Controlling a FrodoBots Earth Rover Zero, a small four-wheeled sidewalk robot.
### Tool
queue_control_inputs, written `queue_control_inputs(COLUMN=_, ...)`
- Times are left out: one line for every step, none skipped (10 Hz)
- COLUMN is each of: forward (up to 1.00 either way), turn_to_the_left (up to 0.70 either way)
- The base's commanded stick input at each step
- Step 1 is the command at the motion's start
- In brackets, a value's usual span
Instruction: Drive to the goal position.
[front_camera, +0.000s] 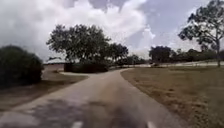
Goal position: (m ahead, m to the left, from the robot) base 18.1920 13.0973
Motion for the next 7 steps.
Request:
queue_control_inputs(forward=0.85, turn_to_the_left=0.00)
queue_control_inputs(forward=0.85, turn_to_the_left=0.00)
queue_control_inputs(forward=0.85, turn_to_the_left=0.00)
queue_control_inputs(forward=0.85, turn_to_the_left=0.00)
queue_control_inputs(forward=0.85, turn_to_the_left=0.00)
queue_control_inputs(forward=0.85, turn_to_the_left=0.00)
queue_control_inputs(forward=0.85, turn_to_the_left=0.00)
